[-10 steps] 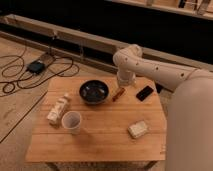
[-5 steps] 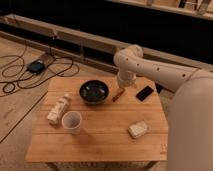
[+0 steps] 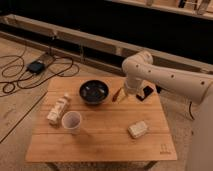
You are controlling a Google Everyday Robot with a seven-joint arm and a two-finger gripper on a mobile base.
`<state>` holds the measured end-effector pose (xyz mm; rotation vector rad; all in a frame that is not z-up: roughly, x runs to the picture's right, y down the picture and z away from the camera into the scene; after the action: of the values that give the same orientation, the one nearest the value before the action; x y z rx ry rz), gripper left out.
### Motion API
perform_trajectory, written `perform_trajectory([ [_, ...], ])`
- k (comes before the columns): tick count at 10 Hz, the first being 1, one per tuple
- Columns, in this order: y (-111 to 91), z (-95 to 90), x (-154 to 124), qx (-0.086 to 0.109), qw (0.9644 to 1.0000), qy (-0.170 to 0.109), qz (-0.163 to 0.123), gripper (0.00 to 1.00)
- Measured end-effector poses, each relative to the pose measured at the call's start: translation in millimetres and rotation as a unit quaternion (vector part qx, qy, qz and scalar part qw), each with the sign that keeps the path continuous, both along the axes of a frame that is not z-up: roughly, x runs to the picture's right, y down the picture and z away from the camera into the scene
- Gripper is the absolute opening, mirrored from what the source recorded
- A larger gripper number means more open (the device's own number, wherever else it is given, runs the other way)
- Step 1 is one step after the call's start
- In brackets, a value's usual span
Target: Place the white sponge in the ceramic bowl
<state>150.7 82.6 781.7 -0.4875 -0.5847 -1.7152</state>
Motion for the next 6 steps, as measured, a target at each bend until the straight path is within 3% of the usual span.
perform_trajectory([
  [4,67.5,-15.1,15.0,-0.021,0.9989,0.016,0.038,0.80],
  [6,87.6,-13.1,21.6,-0.025,0.9979,0.027,0.052,0.80],
])
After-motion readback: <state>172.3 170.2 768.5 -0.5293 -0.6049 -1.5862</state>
